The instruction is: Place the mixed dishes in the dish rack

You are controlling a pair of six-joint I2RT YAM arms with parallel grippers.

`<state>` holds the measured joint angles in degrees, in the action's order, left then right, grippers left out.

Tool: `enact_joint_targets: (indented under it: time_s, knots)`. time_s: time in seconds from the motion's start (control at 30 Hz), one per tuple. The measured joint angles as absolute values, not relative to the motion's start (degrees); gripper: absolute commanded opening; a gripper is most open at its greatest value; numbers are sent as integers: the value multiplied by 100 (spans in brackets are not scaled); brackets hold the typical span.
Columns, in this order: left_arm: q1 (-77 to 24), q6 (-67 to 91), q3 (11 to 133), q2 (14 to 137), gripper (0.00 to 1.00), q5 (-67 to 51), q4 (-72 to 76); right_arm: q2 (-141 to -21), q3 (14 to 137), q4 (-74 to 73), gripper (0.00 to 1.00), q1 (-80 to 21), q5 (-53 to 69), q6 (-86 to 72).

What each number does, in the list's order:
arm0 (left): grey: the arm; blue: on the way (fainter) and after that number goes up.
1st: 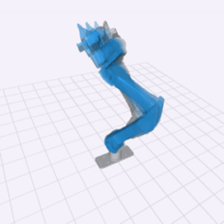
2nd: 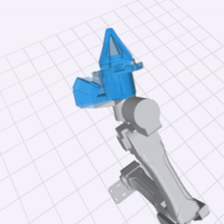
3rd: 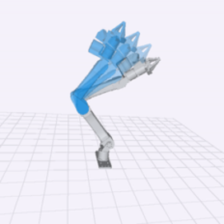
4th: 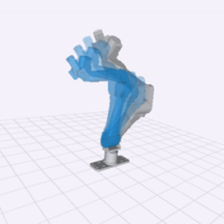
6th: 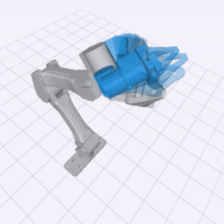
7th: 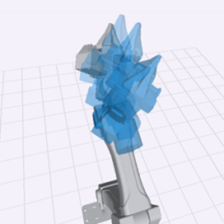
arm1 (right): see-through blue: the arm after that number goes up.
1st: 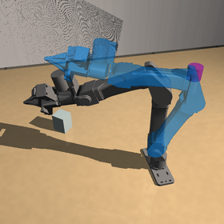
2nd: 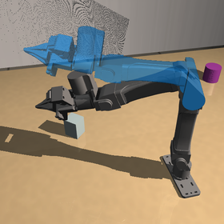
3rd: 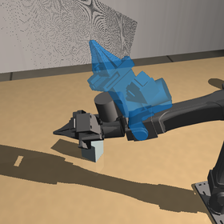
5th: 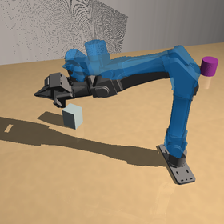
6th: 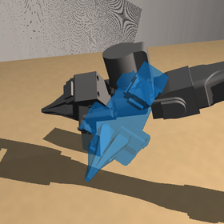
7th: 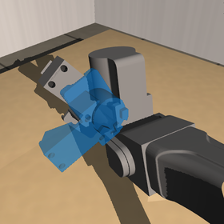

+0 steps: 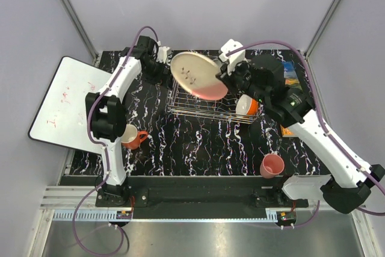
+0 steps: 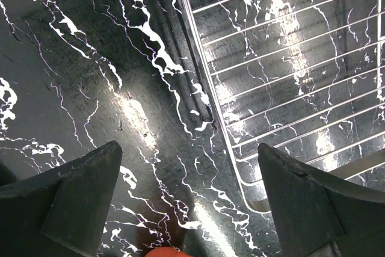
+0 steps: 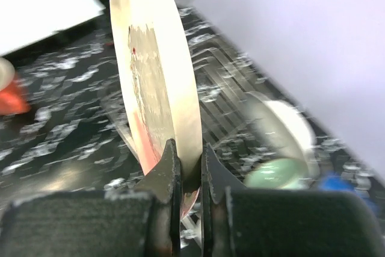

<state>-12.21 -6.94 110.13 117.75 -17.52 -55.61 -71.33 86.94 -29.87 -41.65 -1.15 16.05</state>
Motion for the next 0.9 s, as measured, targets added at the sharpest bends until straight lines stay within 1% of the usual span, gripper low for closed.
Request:
enact_joint_targets:
  time_s: [0.13,0.27,0.5,0.9]
  knots:
    - [-1247,-637,10984,11782,99,-1752,-5430,-7214,8954,-3006,0,-4163,-805,2265]
    - [-1319,-663,10560,11758,99,-1726,-5162,-7411,8949,-3258,0,-4136,-1264,2766]
    - [-1437,-827,9515,11605,99,-1533,-5004,-7496,8510,-3387,0,-3723,-1446,3479]
    - [-1496,-1039,8759,10720,99,-1380,-4545,-7725,8060,-3114,0,-3610,-1406,4954]
